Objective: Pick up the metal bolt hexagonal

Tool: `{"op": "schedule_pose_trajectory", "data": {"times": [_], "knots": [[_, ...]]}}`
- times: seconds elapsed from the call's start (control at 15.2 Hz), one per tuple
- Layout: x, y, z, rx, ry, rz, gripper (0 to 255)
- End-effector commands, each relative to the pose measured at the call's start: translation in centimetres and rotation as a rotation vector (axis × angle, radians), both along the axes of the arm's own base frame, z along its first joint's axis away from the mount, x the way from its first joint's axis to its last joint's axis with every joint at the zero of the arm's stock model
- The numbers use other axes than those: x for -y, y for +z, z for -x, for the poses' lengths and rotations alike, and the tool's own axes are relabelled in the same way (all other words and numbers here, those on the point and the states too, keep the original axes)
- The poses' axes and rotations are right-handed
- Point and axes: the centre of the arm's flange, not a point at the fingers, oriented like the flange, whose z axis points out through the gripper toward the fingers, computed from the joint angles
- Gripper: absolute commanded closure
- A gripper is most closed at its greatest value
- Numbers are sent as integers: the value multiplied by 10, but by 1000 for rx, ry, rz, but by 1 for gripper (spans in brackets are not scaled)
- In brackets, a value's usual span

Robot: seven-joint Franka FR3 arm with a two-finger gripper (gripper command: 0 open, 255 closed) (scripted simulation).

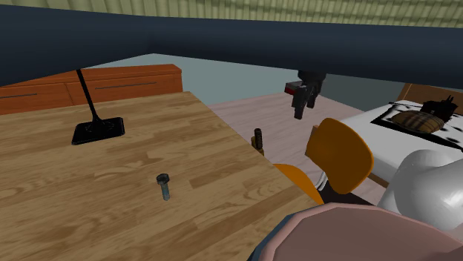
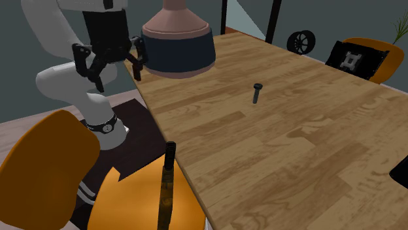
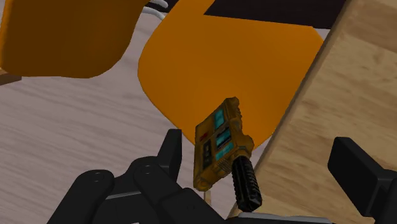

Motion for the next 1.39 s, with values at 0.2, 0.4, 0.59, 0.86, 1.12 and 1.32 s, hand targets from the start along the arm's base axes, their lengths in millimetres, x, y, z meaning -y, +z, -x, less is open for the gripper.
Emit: {"op": "schedule_pose_trajectory", "data": {"times": [0.2, 0.4, 0.59, 0.86, 1.12, 1.32], "knots": [[-62, -18, -19, 2, -5, -17, 0], [-97, -26, -32, 4, -8, -27, 0], [-132, -35, -44, 5, -10, -37, 0], [-179, -45, -61, 6, -14, -50, 0], [-226, -55, -78, 8, -17, -63, 0], [-261, -62, -91, 9, -20, -73, 0]]}}
